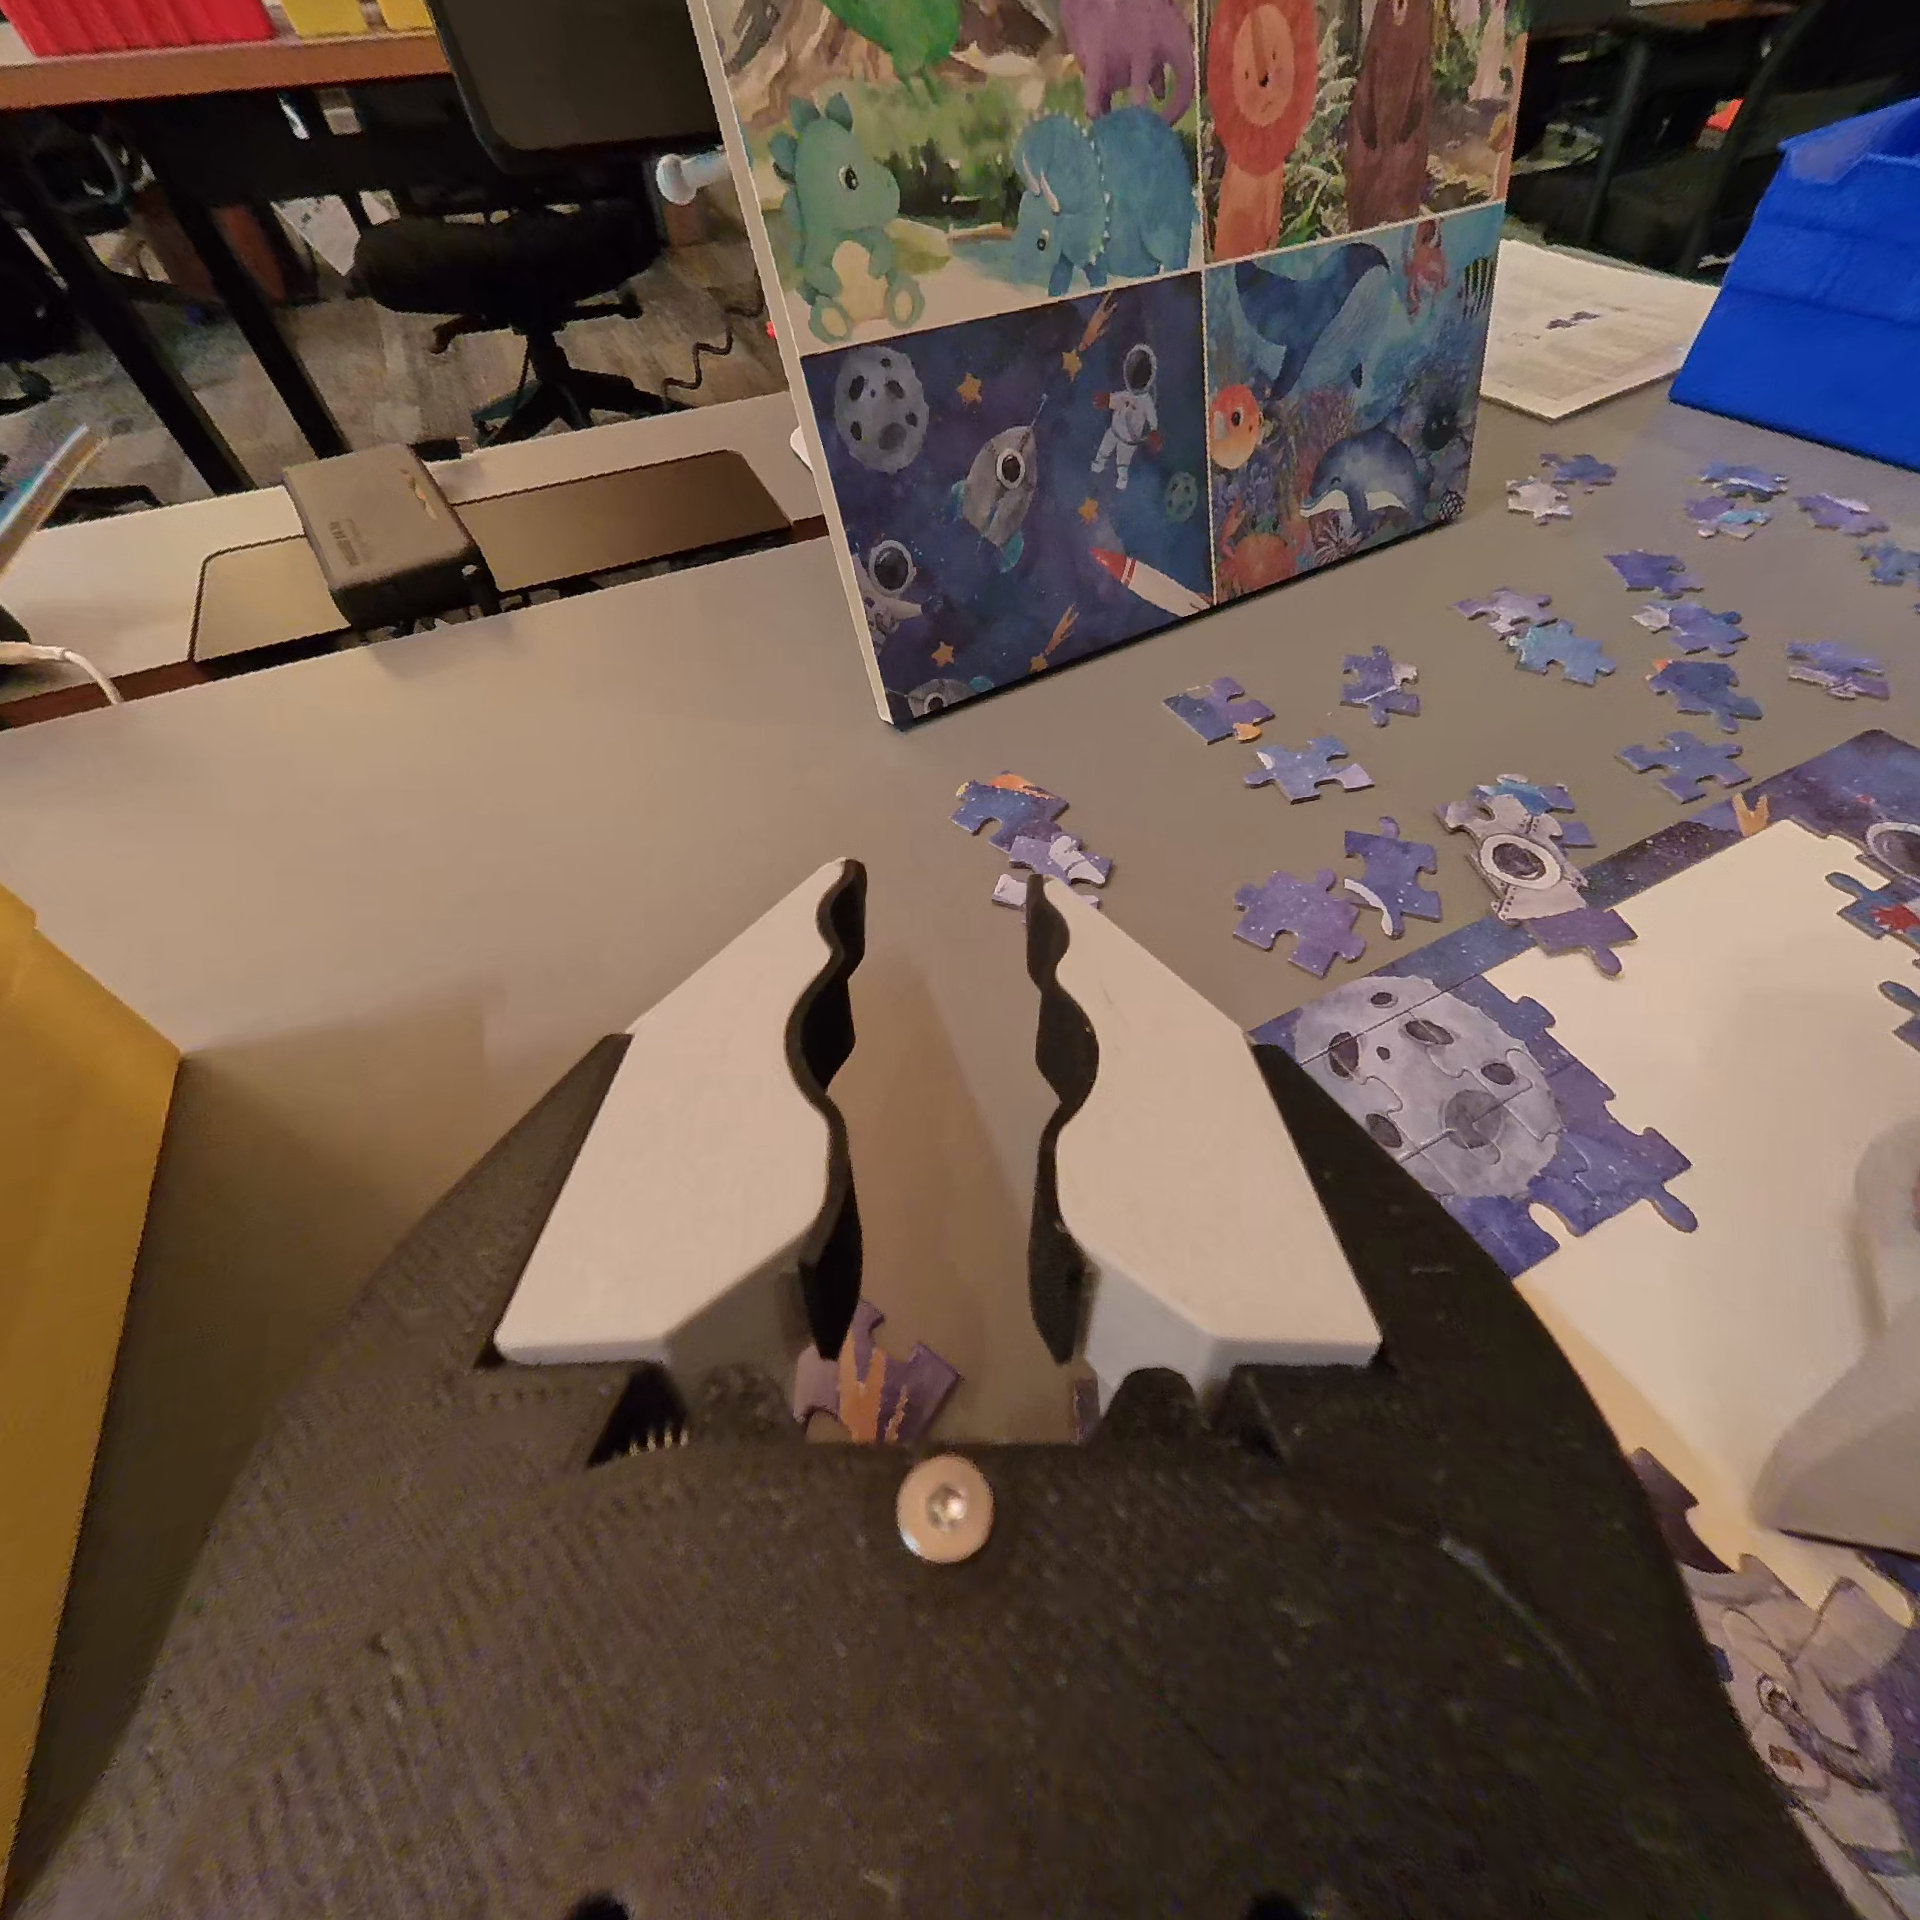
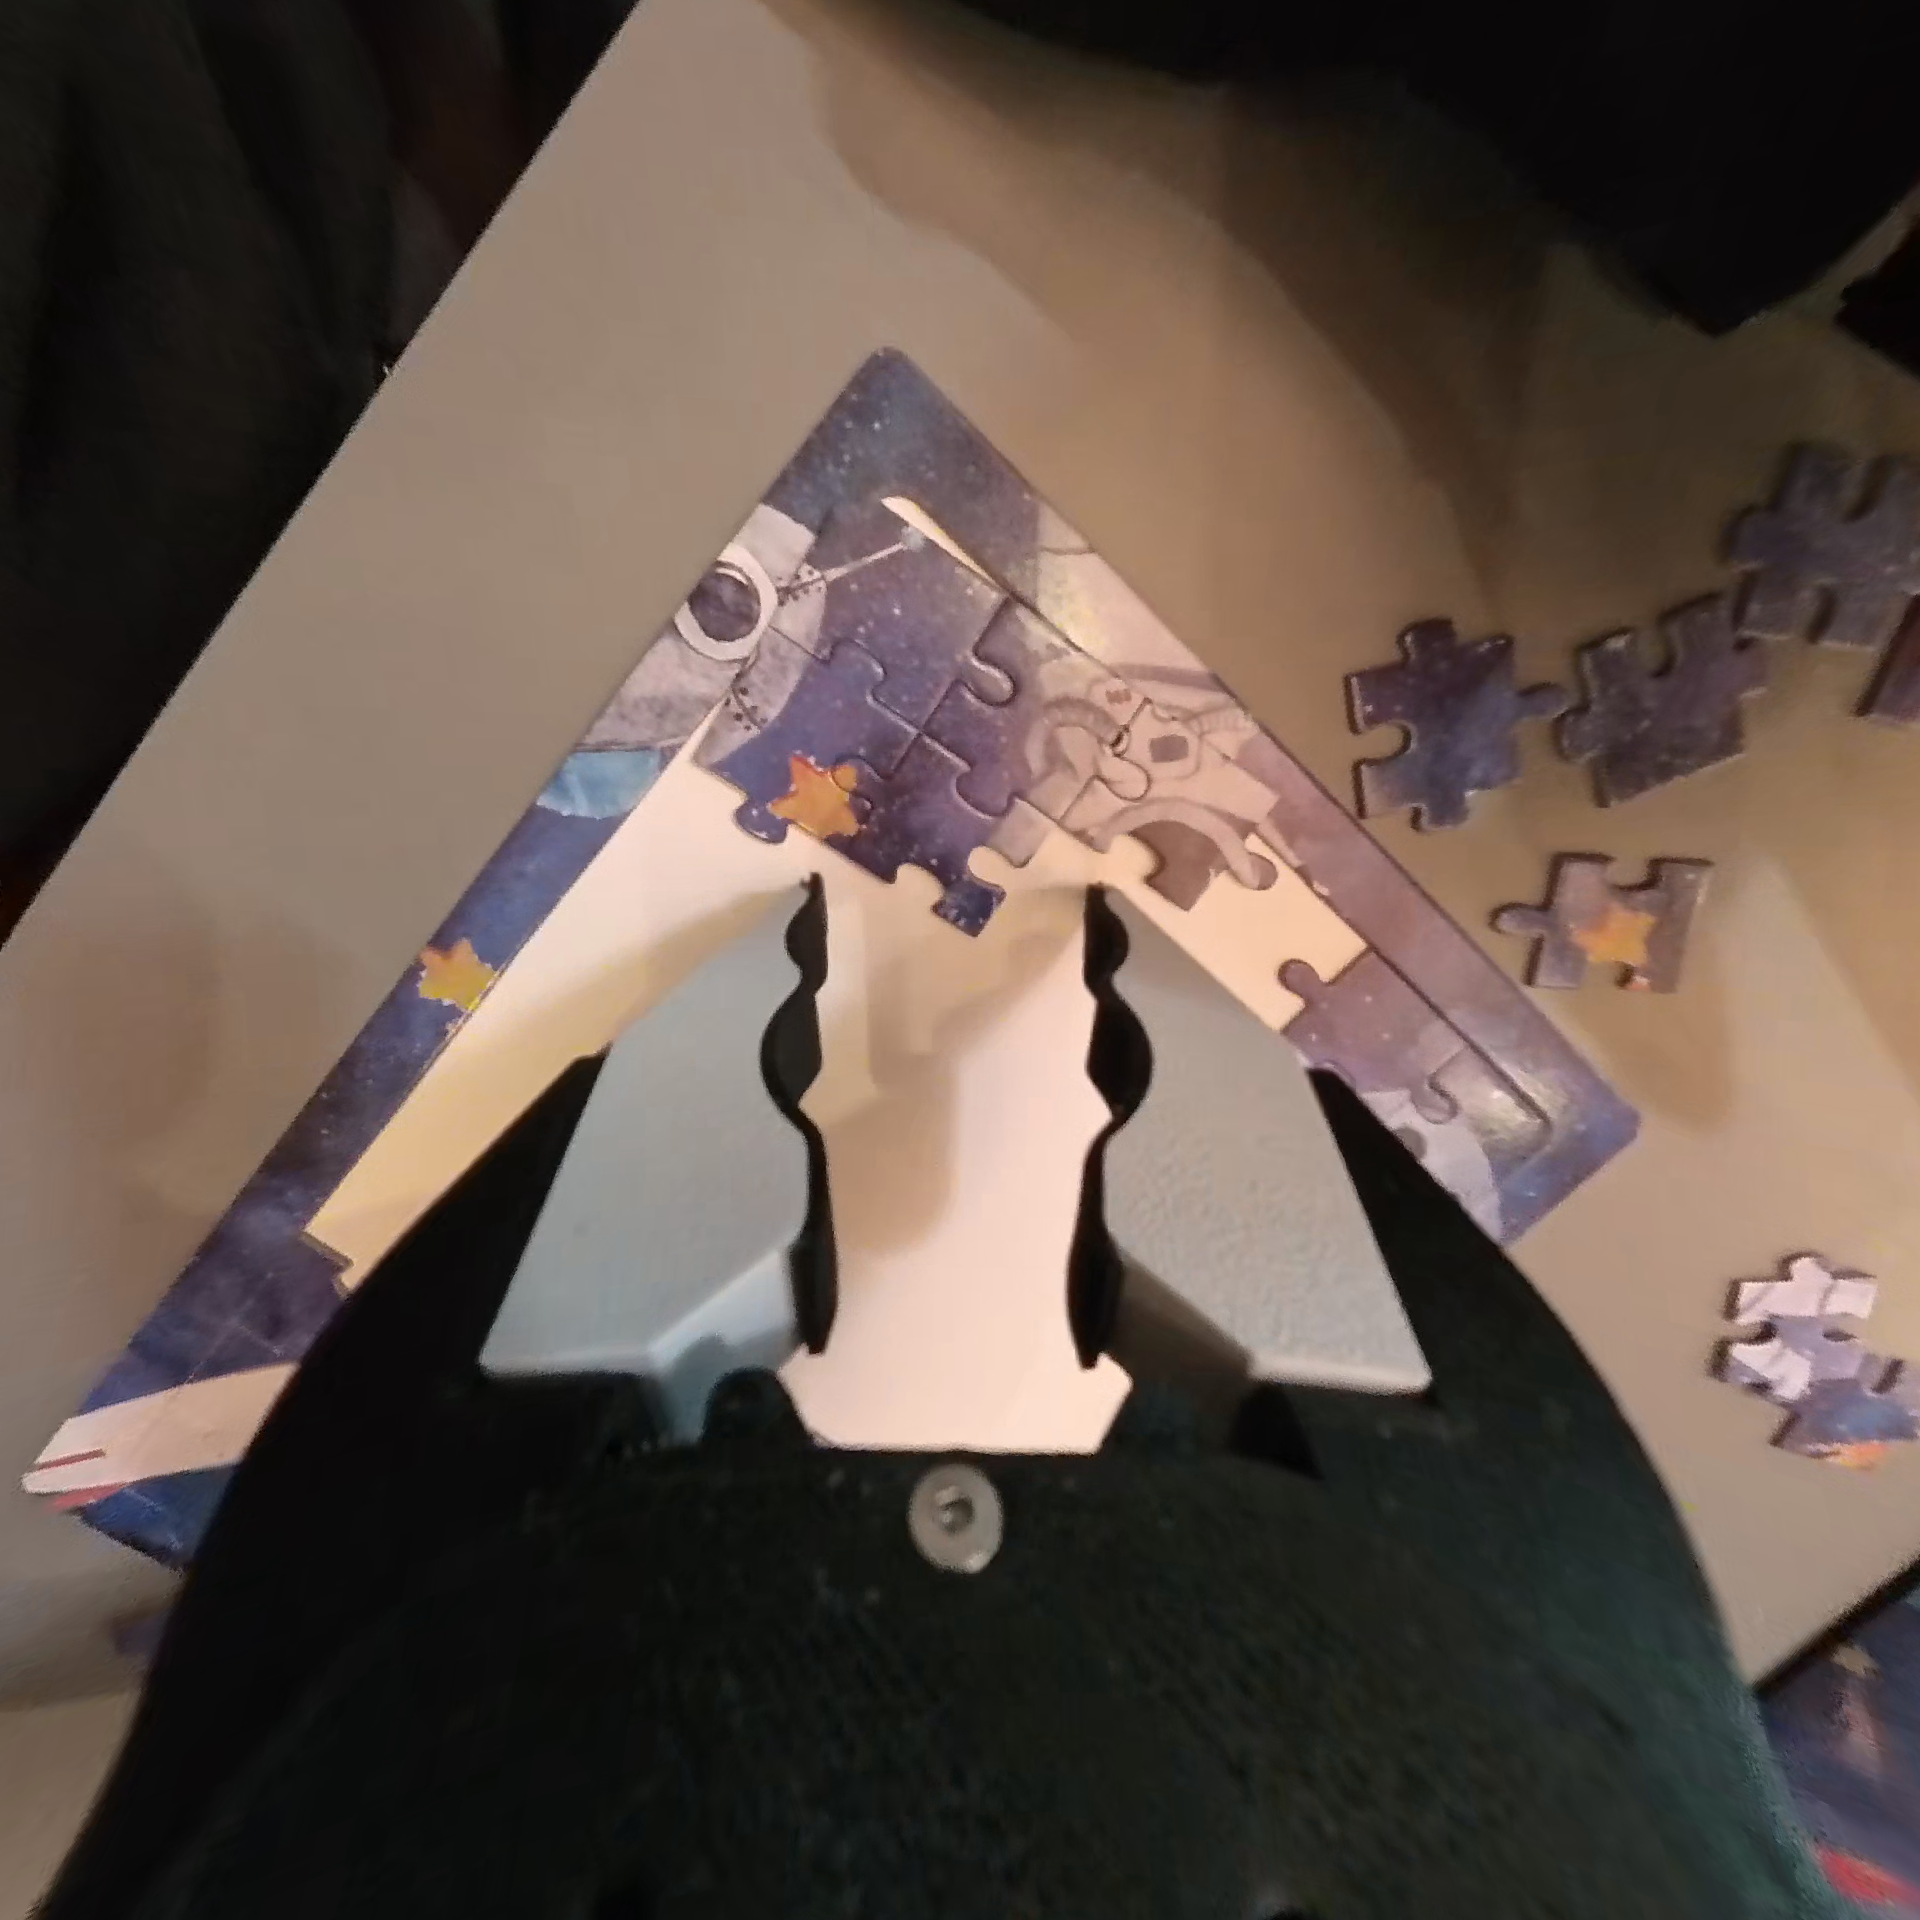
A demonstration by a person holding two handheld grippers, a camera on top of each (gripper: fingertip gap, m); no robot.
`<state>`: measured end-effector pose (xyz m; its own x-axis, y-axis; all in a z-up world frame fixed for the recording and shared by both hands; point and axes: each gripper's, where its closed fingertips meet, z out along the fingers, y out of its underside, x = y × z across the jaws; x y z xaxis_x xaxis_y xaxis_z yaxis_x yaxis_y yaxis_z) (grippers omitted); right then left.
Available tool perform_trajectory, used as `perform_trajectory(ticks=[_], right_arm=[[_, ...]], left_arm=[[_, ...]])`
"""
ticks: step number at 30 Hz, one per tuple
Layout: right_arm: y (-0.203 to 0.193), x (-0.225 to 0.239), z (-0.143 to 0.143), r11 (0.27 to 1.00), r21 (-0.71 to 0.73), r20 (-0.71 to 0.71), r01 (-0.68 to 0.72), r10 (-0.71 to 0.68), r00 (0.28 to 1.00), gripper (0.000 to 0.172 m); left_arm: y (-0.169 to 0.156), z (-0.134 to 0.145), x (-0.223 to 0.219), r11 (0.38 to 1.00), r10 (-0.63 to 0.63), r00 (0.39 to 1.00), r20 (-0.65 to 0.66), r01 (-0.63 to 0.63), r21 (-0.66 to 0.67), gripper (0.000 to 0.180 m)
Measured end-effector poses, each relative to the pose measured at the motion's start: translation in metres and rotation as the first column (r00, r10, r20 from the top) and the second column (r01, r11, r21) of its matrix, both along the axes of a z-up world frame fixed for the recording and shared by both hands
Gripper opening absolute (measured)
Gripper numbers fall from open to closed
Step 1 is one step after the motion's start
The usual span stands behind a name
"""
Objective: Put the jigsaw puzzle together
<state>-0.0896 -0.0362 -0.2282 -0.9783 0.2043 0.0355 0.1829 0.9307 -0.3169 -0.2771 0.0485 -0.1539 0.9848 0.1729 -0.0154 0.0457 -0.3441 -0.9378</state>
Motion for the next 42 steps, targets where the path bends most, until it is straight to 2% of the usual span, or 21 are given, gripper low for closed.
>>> perform_trajectory(ticks=[3,6,15,24,27,38,42], right_arm=[[-0.001,0.008,0.000,1.000,0.008,0.026,0.025,-0.026,0.999,0.034],[0.003,0.016,-0.001,0.998,0.031,0.050,0.062,-0.063,0.997,0.027],[0.003,0.021,0.000,0.981,0.009,0.030,0.195,-0.195,0.980,0.037],[0.003,0.018,0.000,0.954,-0.007,-0.002,0.300,-0.300,0.954,0.033],[0.005,0.015,0.001,0.955,0.002,-0.037,0.298,-0.298,0.954,0.028],[0.003,0.005,0.005,0.955,-0.022,-0.070,0.295,-0.296,0.953,0.030],[-0.007,0.013,0.009,0.960,-0.060,-0.043,0.272,-0.275,0.961,0.034]], left_arm=[[0.001,0.000,0.001,1.000,-0.004,1.000,-0.002,0.004,-0.002,0.029],[0.001,0.001,0.001,1.000,-0.007,1.000,0.002,0.007,0.003,0.029],[0.000,0.000,0.000,1.000,-0.002,1.000,0.007,0.002,0.002,0.029],[0.000,0.000,0.000,1.000,-0.001,1.000,0.008,0.001,0.001,0.030],[0.000,-0.001,0.000,1.000,0.000,1.000,0.006,0.000,-0.002,0.030],[0.000,-0.001,0.000,1.000,0.000,1.000,0.006,0.000,-0.004,0.029],[0.001,-0.001,0.000,1.000,-0.003,1.000,0.004,0.003,-0.005,0.029]])
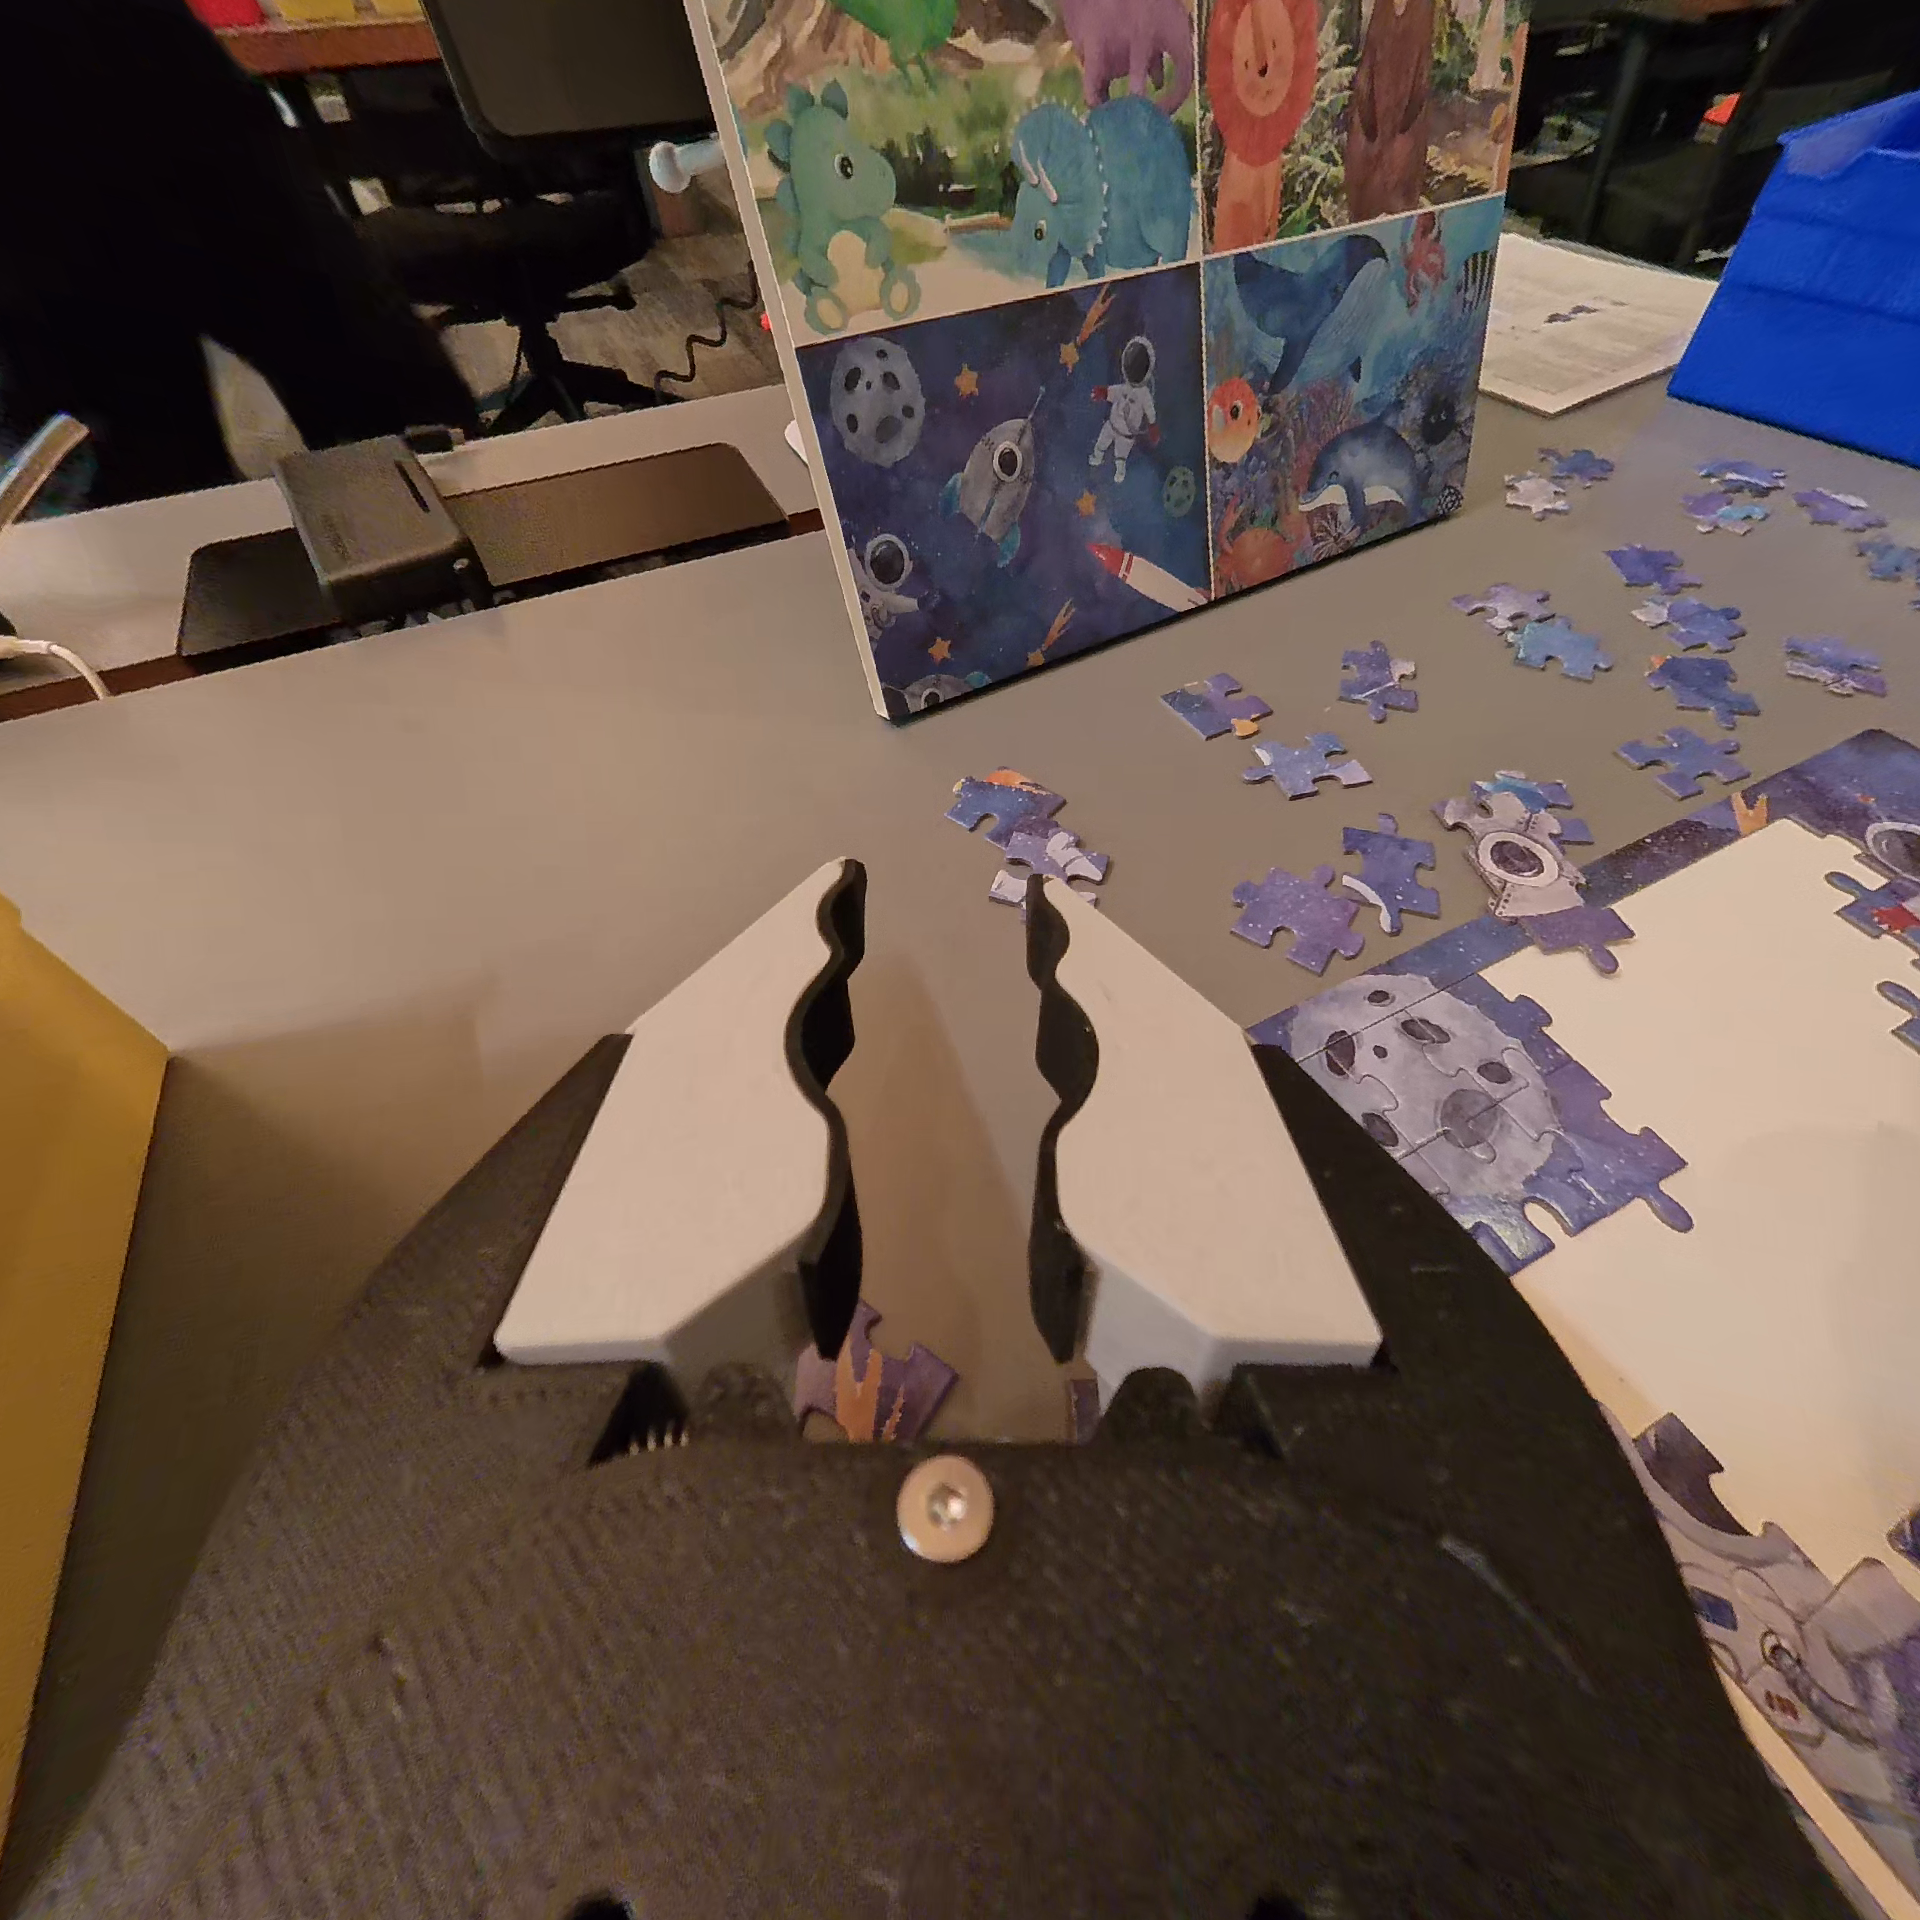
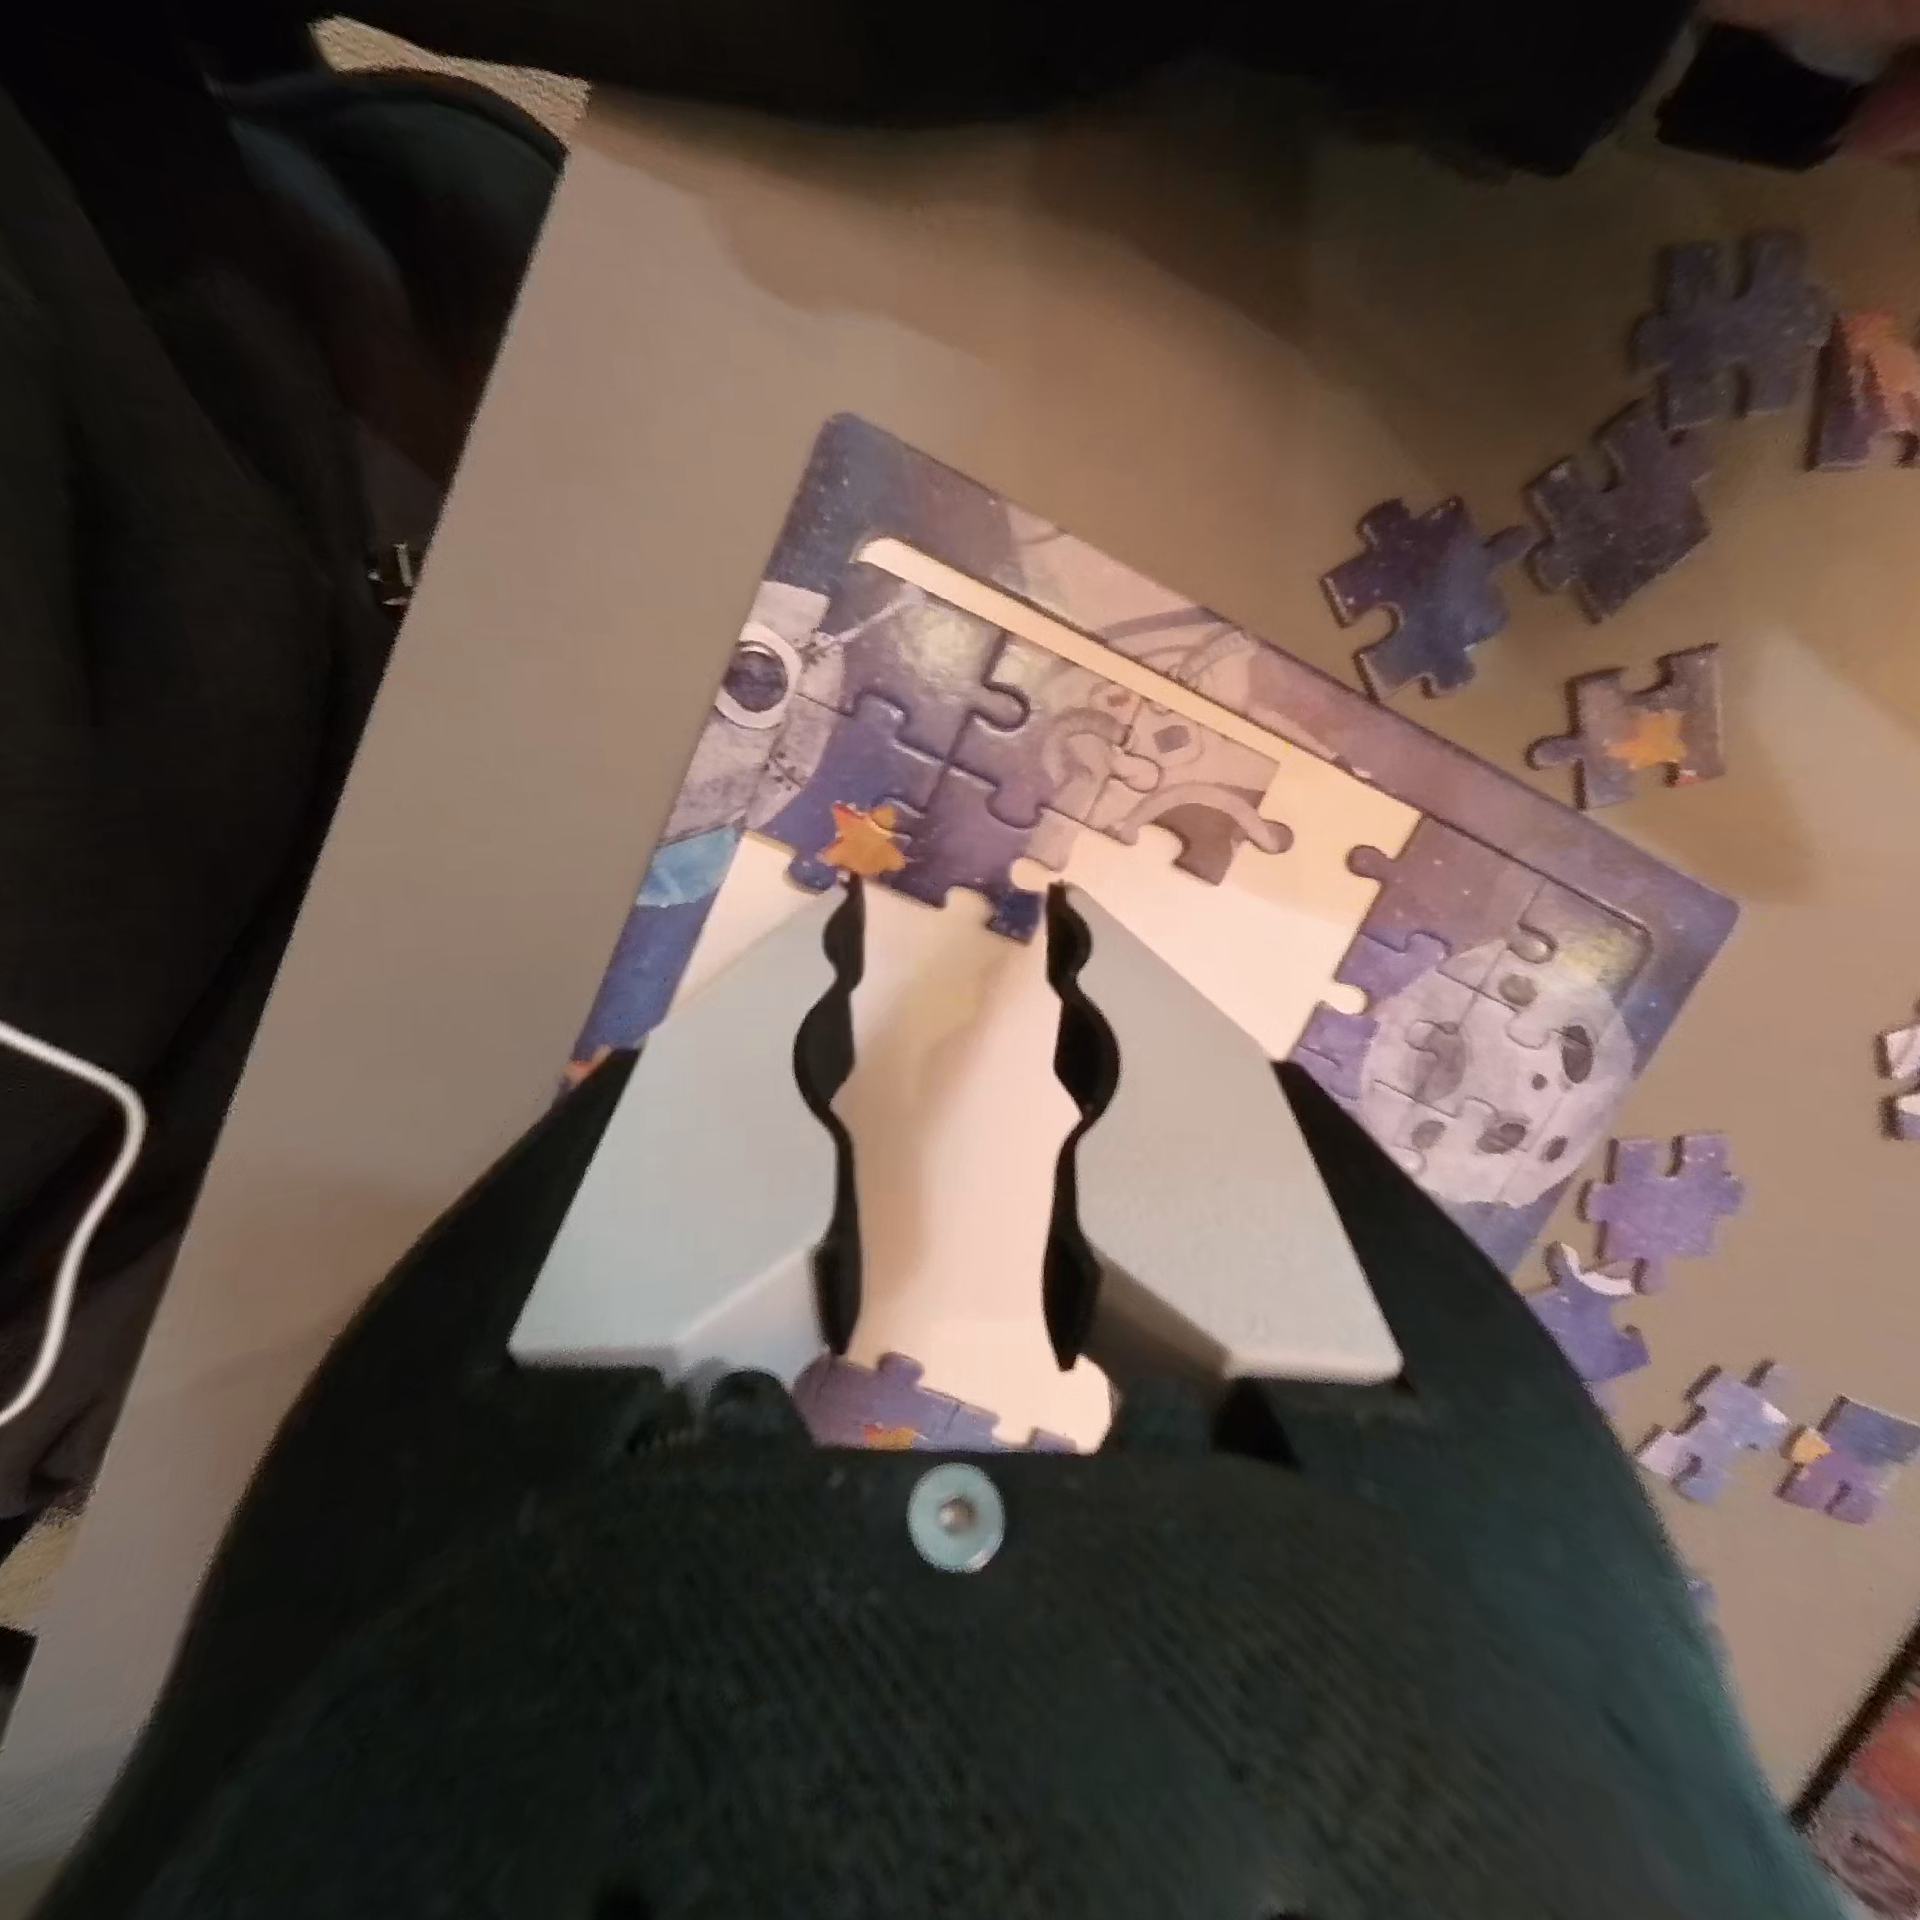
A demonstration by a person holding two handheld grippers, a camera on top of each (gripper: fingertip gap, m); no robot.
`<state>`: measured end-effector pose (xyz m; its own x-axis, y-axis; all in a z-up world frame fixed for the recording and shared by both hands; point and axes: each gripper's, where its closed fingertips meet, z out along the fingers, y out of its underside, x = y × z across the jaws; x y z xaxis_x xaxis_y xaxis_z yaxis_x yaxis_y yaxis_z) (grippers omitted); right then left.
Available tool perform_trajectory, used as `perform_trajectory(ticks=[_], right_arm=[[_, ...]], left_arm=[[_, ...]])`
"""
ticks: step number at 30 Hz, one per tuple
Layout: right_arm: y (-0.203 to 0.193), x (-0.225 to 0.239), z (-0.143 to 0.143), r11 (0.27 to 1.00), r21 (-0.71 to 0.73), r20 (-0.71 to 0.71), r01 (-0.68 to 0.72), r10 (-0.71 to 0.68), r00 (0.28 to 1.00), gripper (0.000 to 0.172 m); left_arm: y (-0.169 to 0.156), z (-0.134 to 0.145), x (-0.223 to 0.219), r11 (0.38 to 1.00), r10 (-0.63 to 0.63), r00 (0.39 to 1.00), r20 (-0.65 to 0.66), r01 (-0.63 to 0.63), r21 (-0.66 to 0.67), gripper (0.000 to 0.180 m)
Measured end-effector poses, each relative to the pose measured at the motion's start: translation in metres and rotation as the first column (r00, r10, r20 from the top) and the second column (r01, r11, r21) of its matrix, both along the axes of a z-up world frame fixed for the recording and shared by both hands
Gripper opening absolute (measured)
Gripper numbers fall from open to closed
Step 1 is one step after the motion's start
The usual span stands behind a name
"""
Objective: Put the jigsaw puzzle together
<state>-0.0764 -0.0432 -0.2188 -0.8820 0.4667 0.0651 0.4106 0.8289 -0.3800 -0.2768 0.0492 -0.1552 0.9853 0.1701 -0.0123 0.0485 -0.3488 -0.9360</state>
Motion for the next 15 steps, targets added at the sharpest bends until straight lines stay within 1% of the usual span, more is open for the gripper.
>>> perform_trajectory(ticks=[5,15], right_arm=[[-0.011,0.007,-0.002,0.998,-0.008,0.002,-0.055,0.055,0.998,0.042],[-0.013,-0.004,-0.005,0.998,0.005,-0.022,-0.062,0.062,0.998,0.041]], left_arm=[[0.000,0.000,0.000,1.000,0.001,1.000,0.000,-0.001,-0.001,0.029],[0.000,0.000,0.000,1.000,0.002,1.000,0.000,-0.002,-0.001,0.029]])
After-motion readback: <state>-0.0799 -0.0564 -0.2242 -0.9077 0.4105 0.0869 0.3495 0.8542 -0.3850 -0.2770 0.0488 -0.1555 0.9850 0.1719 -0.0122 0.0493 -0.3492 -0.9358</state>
